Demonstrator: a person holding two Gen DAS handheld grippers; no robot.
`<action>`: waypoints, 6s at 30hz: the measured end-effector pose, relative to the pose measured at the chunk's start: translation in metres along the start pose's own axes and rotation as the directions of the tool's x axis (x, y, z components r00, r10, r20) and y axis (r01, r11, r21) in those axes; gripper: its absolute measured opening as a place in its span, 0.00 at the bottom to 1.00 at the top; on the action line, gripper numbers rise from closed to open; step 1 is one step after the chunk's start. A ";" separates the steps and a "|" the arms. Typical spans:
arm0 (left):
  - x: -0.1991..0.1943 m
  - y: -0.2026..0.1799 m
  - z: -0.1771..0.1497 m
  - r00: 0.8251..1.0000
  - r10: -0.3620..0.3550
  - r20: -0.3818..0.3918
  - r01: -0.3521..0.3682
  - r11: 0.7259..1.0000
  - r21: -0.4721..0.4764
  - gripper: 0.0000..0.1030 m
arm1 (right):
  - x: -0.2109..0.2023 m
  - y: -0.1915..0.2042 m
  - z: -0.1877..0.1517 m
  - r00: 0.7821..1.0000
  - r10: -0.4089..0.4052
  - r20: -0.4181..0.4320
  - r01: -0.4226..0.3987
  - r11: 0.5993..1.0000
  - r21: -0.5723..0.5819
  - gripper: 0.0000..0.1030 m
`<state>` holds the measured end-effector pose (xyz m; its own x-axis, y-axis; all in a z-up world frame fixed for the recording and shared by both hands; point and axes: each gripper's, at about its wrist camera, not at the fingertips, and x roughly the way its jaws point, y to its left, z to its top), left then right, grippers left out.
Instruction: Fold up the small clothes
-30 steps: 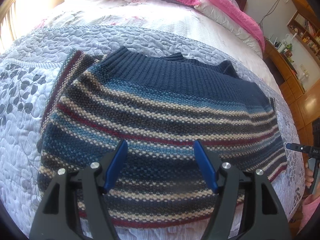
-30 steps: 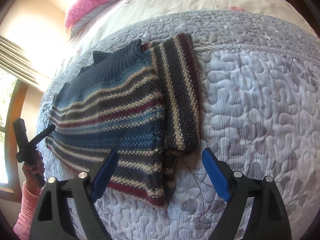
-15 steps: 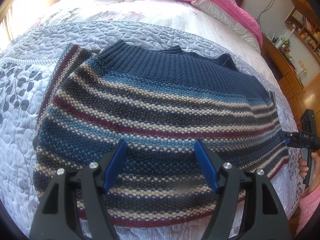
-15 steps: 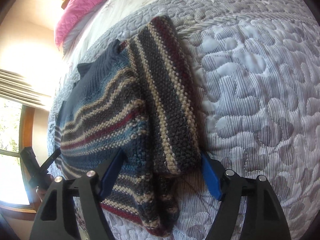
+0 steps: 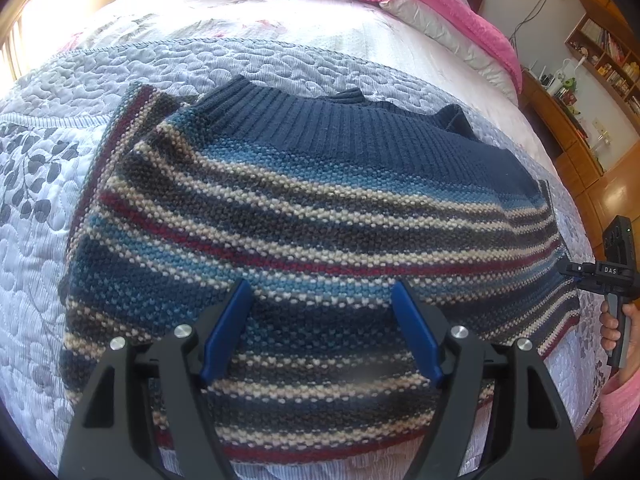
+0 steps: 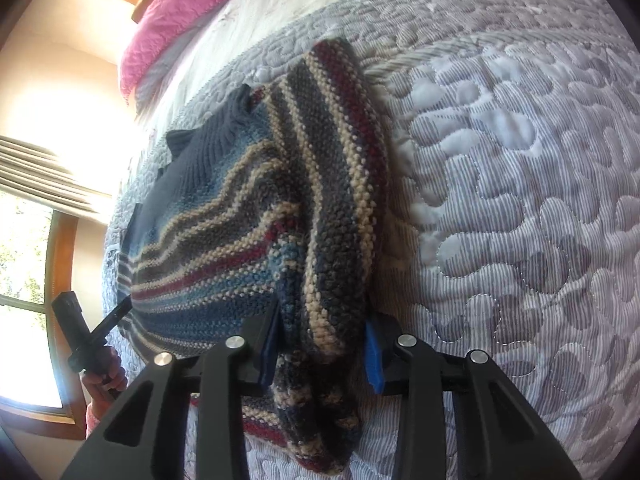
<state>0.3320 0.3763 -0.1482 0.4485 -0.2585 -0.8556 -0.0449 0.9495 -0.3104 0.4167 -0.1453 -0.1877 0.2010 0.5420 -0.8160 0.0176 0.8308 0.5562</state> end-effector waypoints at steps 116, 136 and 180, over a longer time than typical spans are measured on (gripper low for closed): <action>0.055 -0.124 0.029 0.877 -0.466 -0.114 0.429 0.869 -0.248 0.27 | 0.014 0.064 -0.070 0.992 -0.107 -0.074 0.092 0.978 -0.185 0.52; -0.038 -0.038 0.046 0.894 -0.445 0.048 0.444 0.866 -0.229 0.23 | 0.011 0.102 -0.075 0.992 -0.105 -0.062 0.089 0.969 -0.229 0.52; -0.081 0.141 -0.044 0.977 -0.212 0.003 0.199 0.912 -0.358 0.49 | 0.097 0.259 -0.103 0.976 0.057 -0.210 -0.132 0.924 -0.359 0.61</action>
<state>0.2501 0.5228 -0.1412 0.4502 -0.4535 -0.7692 -0.2713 0.7512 -0.6017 0.3404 0.1353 -0.1395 -0.0090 0.6031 -0.7976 -0.3613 0.7418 0.5650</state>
